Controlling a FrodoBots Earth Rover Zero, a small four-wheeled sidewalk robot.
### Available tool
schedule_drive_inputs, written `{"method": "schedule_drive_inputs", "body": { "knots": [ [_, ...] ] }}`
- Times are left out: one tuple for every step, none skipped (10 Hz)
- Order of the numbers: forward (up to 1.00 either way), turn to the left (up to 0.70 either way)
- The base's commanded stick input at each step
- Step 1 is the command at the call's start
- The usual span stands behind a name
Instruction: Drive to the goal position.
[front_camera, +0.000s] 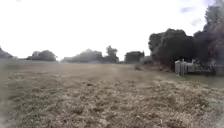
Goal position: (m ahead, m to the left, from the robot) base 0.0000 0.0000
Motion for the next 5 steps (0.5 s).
{"method": "schedule_drive_inputs", "body": {
  "knots": [
    [0.70,-0.33],
    [0.70,-0.32],
    [0.70,-0.31],
    [0.70,-0.30],
    [0.70,-0.29]
  ]
}}
